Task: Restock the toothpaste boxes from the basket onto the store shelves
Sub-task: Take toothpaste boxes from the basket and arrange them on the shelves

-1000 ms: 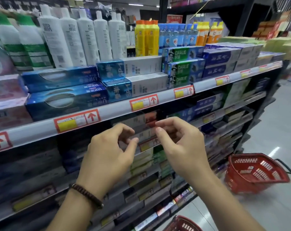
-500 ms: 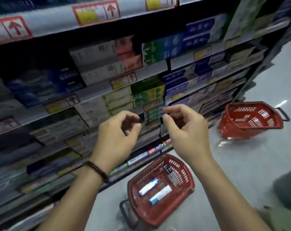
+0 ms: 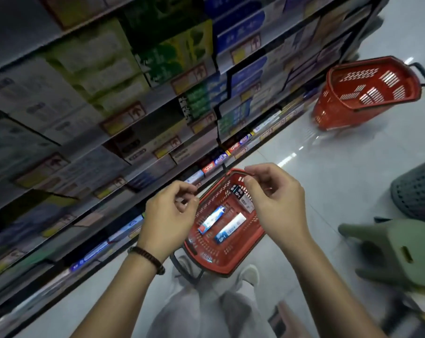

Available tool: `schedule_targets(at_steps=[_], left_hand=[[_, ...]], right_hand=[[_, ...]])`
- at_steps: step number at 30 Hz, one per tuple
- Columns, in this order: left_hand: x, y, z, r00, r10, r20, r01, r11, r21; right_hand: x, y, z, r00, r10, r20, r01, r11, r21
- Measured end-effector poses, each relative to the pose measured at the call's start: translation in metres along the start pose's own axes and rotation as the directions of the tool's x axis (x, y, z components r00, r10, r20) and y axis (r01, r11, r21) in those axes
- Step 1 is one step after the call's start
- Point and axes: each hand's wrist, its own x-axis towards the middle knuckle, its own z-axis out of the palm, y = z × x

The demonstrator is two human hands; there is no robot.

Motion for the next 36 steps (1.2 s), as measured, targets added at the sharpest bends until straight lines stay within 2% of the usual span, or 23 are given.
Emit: schedule_targets(at_steps=[6,13,26,33,36], left_hand=[[0.035,-0.074,0.064,0.996,-0.029,0.083,0.025,0.998,0.050],[0.068,-0.153,0.136,0.980,-0.003,0.197,-0.027,0.988,0.149],[0.116,-0.324,0.286,0.966,-0.087,0.243,0.036,0.978,0.206],[0.140,-0.407,0.341,0.947,-0.149,0.284,0.061,0.953,0.297],[0.153,-0.431,0.362,0.929,-0.176,0.324,0.027,0.910,0.415]], right_hand=[[0.012,0.093,0.023,0.990,0.118,-0.075,-0.118,0.993,0.005],[0.021,0.187,0.044,0.969,0.222,-0.110,-0.220,0.975,0.033],[0.020,0.352,0.089,0.944,0.305,-0.128,-0.297,0.952,0.076],[0.022,0.413,0.109,0.942,0.315,-0.116,-0.307,0.948,0.084],[0.020,0.430,0.116,0.936,0.333,-0.115,-0.319,0.939,0.128]])
